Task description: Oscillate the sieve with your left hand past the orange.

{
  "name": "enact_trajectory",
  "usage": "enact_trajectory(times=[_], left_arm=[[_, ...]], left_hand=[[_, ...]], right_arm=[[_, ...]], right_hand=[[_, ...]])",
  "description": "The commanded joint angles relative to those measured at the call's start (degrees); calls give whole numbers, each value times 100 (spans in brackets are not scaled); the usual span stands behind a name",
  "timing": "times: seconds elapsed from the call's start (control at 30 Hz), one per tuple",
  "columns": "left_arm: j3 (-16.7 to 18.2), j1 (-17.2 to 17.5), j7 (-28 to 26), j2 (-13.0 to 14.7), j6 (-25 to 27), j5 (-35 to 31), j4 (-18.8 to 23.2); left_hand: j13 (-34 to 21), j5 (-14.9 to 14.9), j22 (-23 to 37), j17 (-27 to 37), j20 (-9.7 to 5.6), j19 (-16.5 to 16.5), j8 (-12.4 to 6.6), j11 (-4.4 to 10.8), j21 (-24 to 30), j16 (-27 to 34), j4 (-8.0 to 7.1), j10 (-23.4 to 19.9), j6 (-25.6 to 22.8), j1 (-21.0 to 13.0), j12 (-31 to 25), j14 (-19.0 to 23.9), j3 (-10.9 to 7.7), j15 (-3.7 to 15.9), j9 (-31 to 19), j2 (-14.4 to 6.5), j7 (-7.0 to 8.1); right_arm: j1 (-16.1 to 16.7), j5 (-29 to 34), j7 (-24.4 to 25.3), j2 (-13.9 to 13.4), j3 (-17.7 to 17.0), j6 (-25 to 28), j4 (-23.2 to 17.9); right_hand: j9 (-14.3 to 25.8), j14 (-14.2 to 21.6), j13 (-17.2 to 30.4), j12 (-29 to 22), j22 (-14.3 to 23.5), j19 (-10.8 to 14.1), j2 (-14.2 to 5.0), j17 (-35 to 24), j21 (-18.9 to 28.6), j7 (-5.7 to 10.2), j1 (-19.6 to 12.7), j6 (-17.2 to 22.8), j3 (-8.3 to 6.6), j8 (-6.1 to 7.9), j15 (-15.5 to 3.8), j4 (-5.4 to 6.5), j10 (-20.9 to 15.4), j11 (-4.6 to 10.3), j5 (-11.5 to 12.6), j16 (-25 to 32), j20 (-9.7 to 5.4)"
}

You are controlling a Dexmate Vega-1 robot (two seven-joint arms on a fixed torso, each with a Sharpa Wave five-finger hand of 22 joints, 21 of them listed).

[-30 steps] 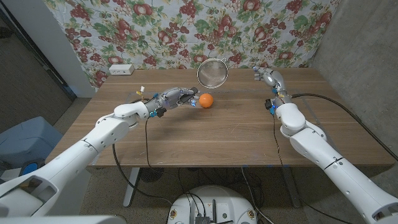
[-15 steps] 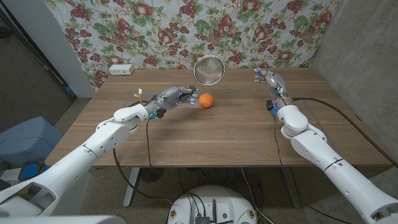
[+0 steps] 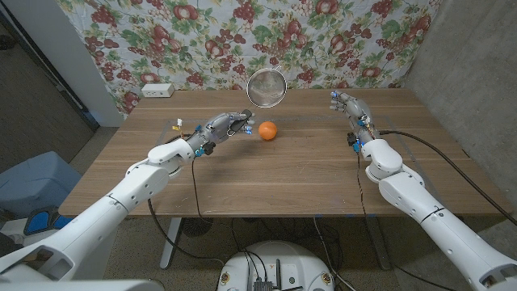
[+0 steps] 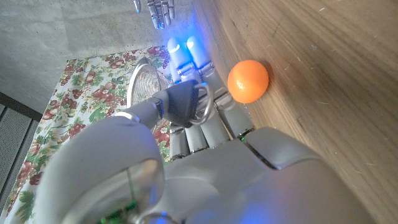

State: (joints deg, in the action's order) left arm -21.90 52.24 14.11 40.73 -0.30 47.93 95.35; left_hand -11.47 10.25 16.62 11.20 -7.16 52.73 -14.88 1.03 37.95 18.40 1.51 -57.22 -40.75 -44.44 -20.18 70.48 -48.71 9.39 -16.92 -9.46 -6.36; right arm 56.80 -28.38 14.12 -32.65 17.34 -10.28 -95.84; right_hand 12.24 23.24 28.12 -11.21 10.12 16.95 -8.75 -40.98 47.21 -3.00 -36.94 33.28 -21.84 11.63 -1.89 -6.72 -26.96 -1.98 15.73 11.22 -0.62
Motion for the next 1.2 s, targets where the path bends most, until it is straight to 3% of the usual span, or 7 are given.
enact_trajectory(times=[0.03, 0.7, 1.03, 1.2], left_arm=[[101, 165, -316, -103, 14, 145, 94], [418, 585, -1308, -280, 360, 686, 500], [546, 713, -1779, -341, 670, 1037, 687], [614, 760, -2016, -364, 871, 1265, 770]], left_hand=[[0, 34, 30, -4, -111, 26, -12, 147, 67, -9, -72, -206, -521, -209, 26, 396, -116, 358, -33, -242, -504], [2, 27, 28, -6, -113, 7, 6, 141, 127, -23, -56, -207, -535, -215, 55, 414, -122, 359, -73, -239, -505], [3, 24, 26, -7, -114, 8, 13, 131, 159, -32, -48, -213, -545, -217, 68, 416, -126, 359, -92, -239, -506], [4, 22, 24, -7, -109, 8, 15, 118, 172, -34, -45, -223, -553, -217, 70, 421, -127, 358, -100, -238, -509]], right_arm=[[-57, -317, -267, 33, 16, -213, 238], [-124, -500, -412, 55, 44, -324, 448], [-110, -535, -415, 59, 41, -362, 483], [-102, -528, -413, 46, 43, -372, 484]], right_hand=[[2, -134, -43, 35, -8, -87, -24, 66, -67, -8, 94, -92, -6, -42, -16, 42, 60, -49, 41, -35, -6], [-64, -746, -300, 92, -30, -523, -47, 380, -374, -51, 481, -454, 18, -109, -21, 145, 427, -9, -29, -97, -65], [-102, -1061, -512, 88, -51, -1084, -51, 652, -746, -81, 700, -720, -10, -118, 31, 174, 647, -77, -108, -86, -125], [-107, -1173, -554, 93, -53, -1136, -48, 705, -802, -110, 754, -742, -8, -110, 33, 187, 709, -94, -128, -101, -128]])
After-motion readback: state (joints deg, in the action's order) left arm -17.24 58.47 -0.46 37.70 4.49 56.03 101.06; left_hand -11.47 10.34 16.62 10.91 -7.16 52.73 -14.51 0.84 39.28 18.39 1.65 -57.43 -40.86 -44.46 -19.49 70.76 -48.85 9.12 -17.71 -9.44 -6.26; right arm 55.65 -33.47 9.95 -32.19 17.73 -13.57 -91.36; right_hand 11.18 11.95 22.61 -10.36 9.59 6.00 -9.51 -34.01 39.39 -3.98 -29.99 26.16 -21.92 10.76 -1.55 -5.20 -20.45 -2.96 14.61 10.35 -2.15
